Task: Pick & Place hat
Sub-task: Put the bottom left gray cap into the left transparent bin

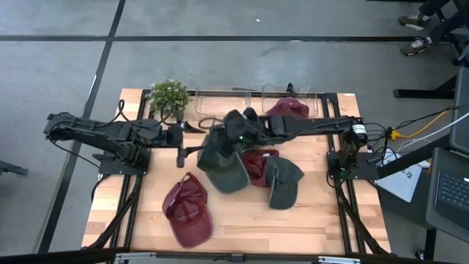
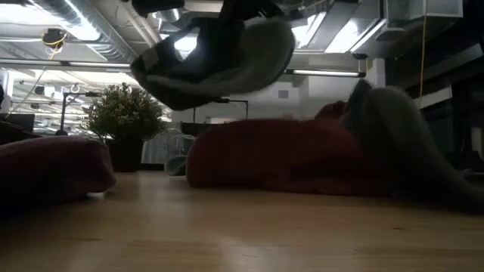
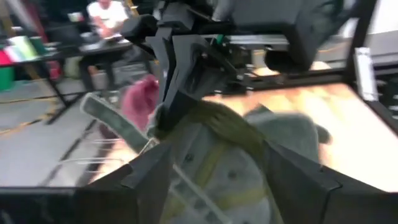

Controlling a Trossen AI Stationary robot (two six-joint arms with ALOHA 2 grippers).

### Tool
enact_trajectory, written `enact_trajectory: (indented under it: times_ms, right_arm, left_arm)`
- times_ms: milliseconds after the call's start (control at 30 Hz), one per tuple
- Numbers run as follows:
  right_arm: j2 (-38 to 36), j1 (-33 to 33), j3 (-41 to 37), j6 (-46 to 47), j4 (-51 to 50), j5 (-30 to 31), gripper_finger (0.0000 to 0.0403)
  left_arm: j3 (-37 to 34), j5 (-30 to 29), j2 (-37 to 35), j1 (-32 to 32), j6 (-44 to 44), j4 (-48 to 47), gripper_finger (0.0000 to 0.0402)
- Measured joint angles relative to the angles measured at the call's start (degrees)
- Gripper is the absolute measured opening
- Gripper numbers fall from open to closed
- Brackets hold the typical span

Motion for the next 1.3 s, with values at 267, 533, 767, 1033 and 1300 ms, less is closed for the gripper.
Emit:
enact_trajectory:
  times_ms: [267, 533, 767, 1033, 1300]
  right_arm:
    - [0.0, -0.9, 0.2, -7.3, 7.7, -3.4, 0.0005]
    - [0.0, -0.9, 0.2, -13.4, 13.1, -4.7, 0.0005]
    - [0.0, -0.9, 0.2, -12.9, 13.7, -6.7, 0.0006]
    - [0.0, -0.9, 0.3, -12.9, 15.5, -6.7, 0.0014]
    - [0.0, -0.9, 0.3, -11.5, 14.6, -6.9, 0.0055]
  left_arm:
    - [5.6, -15.1, 6.7, 0.9, 1.4, 0.0, 0.0289]
    - [6.3, -9.3, 10.2, 5.4, 3.6, -3.7, 0.0286]
    - [6.3, -9.3, 12.0, 8.2, 2.4, -7.3, 0.0276]
    - [6.3, -9.4, 12.3, 8.9, 2.5, -5.6, 0.0146]
    - [6.3, -11.9, 11.2, 8.8, 5.5, -5.9, 0.0007]
